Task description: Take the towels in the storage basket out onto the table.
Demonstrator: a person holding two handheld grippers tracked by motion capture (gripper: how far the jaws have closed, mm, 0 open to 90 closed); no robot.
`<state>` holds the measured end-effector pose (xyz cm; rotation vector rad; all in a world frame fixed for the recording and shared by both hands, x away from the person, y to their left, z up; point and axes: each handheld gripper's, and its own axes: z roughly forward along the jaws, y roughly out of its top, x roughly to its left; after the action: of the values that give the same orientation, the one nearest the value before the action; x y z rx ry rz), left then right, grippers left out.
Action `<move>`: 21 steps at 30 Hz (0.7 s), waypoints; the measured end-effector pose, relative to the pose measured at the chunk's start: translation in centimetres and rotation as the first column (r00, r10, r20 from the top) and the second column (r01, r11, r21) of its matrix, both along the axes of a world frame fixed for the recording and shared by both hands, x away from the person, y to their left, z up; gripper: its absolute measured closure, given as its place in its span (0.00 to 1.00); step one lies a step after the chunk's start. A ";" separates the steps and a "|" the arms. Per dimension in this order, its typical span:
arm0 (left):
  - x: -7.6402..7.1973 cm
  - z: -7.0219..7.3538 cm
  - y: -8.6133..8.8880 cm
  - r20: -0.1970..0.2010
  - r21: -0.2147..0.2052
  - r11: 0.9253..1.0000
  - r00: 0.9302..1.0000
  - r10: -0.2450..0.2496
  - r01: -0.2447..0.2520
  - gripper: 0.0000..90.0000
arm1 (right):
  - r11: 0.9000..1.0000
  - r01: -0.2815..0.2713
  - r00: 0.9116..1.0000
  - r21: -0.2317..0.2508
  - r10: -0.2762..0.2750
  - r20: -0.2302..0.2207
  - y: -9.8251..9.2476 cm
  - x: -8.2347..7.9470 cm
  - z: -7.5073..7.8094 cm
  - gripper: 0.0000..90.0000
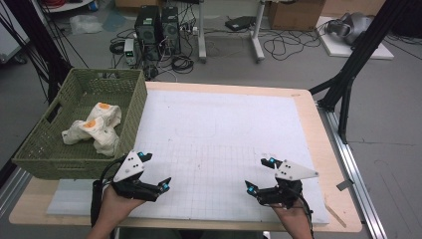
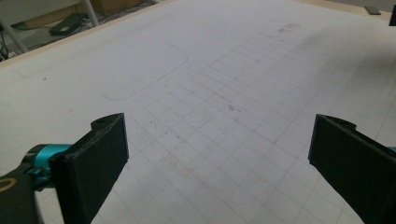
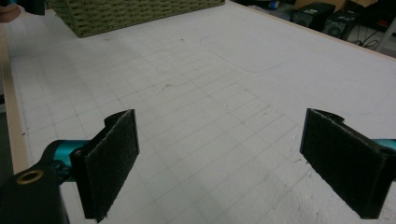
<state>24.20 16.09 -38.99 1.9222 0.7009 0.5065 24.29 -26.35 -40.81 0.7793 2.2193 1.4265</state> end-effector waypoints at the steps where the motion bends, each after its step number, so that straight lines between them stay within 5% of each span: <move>1: 0.0 0.2 -0.1 -0.002 0.000 1.000 1.000 -0.009 0.009 0.06 | 1.000 0.002 1.000 0.001 -0.002 -0.003 0.0 0.0 0.0 0.12; 13: 0.6 2.8 -0.8 -0.020 -0.004 0.992 0.992 -0.127 0.127 0.10 | 1.000 0.002 1.000 0.006 -0.002 0.006 0.1 -0.1 0.2 0.12; 21: 1.1 3.6 -0.5 -0.023 0.000 0.990 0.989 -0.144 0.144 0.11 | 1.000 0.006 1.000 0.015 -0.006 0.008 -0.1 -0.1 0.3 0.12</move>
<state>25.32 15.58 -35.39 1.9656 0.5709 0.3956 24.21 -26.47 -40.55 0.7836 2.2010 1.4426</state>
